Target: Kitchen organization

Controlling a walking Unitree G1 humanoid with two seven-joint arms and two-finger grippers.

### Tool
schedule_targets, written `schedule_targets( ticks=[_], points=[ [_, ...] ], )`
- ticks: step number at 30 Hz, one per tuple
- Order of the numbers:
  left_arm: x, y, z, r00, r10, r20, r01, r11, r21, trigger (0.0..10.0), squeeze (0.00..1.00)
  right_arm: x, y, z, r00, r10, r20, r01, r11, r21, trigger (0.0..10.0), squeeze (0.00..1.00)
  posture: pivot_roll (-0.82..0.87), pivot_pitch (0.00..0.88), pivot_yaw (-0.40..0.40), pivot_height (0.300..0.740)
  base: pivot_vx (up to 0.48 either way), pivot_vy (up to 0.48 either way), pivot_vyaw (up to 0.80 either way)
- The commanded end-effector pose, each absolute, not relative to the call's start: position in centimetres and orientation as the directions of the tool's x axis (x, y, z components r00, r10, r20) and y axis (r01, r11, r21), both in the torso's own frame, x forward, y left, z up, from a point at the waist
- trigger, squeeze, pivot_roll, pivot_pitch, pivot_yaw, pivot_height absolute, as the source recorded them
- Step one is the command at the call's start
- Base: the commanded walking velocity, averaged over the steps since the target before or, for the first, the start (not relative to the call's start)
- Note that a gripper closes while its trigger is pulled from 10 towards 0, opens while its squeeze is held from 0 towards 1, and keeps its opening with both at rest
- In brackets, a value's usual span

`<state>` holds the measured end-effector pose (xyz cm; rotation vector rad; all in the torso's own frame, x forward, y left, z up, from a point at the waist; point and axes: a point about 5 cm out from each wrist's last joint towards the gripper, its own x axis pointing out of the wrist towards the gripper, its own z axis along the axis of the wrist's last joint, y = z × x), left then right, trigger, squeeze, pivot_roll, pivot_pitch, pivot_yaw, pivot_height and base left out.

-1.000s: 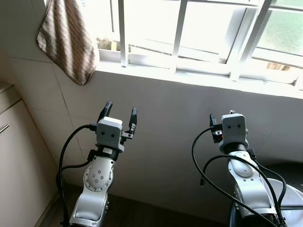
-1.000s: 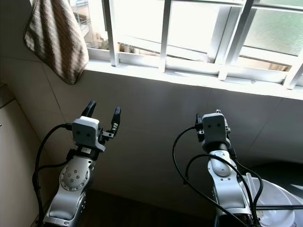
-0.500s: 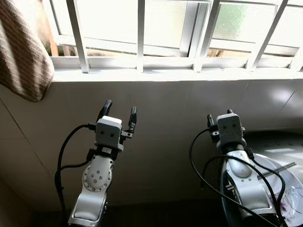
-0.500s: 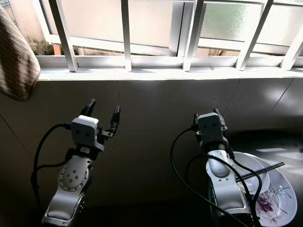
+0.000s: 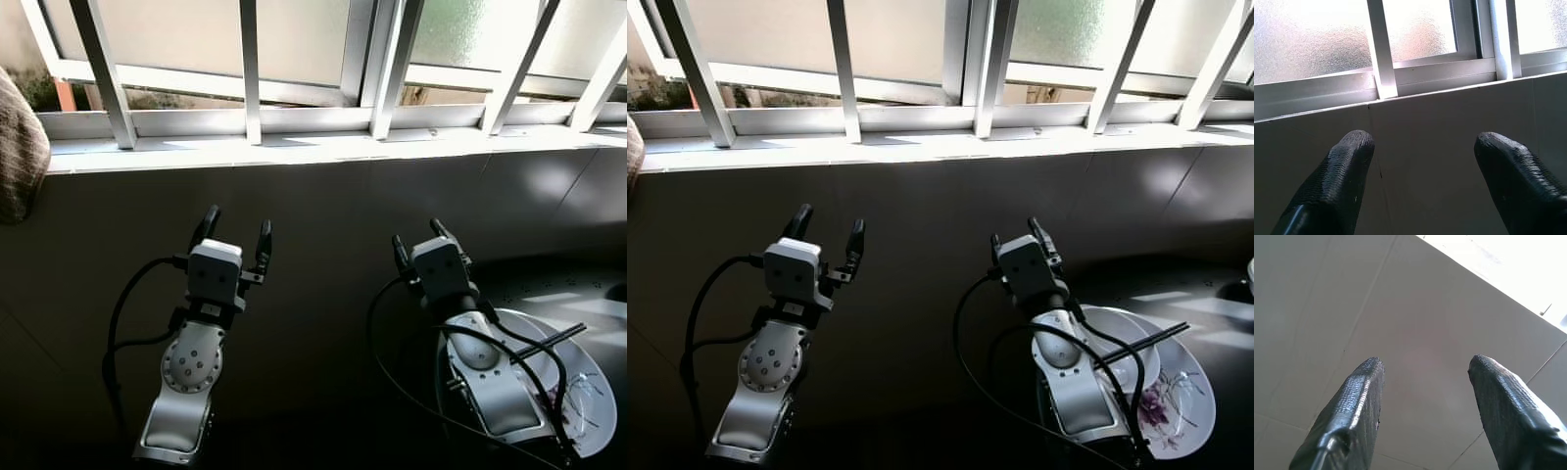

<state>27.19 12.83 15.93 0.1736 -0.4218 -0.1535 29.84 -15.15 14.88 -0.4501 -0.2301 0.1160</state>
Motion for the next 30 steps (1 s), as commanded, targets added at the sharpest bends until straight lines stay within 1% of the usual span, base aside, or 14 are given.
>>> schedule_targets(
  ticks=[1, 18, 24, 26, 30],
  points=[
    [27.17, 12.55, 15.84, 0.904, -0.195, 0.381, 0.125, 0.972, 0.201, 10.0, 0.00, 29.79, -15.41, 15.07, 0.965, 0.167, 0.204, -0.058, 0.890, -0.453, 10.0, 0.00, 0.01, 0.000, -0.046, 0.740, -0.277, 0.000, 0.00],
    [27.16, 12.52, 16.00, 0.898, -0.203, 0.390, 0.132, 0.971, 0.201, 10.0, 0.00, 29.63, -15.04, 15.15, 0.956, 0.194, 0.222, -0.070, 0.880, -0.469, 10.0, 0.00, 0.01, 0.000, -0.044, 0.740, -0.315, 0.000, 0.00],
    [27.04, 12.53, 16.17, 0.891, -0.207, 0.404, 0.131, 0.969, 0.207, 10.0, 0.00, 29.61, -14.96, 15.22, 0.953, 0.200, 0.229, -0.065, 0.871, -0.487, 10.0, 0.00, 0.01, 0.000, -0.043, 0.740, 0.000, 0.000, 0.00],
    [27.04, 12.54, 16.15, 0.891, -0.209, 0.403, 0.132, 0.969, 0.210, 10.0, 0.00, 29.56, -14.89, 15.17, 0.949, 0.212, 0.232, -0.060, 0.847, -0.528, 10.0, 0.00, 0.01, 0.000, -0.042, 0.740, 0.000, 0.000, 0.00],
    [27.02, 12.49, 16.15, 0.891, -0.211, 0.402, 0.133, 0.968, 0.212, 10.0, 0.00, 29.38, -14.65, 15.04, 0.944, 0.235, 0.231, -0.077, 0.839, -0.539, 10.0, 0.00, 0.01, 0.000, -0.042, 0.740, 0.000, 0.000, 0.00]
  ],
)
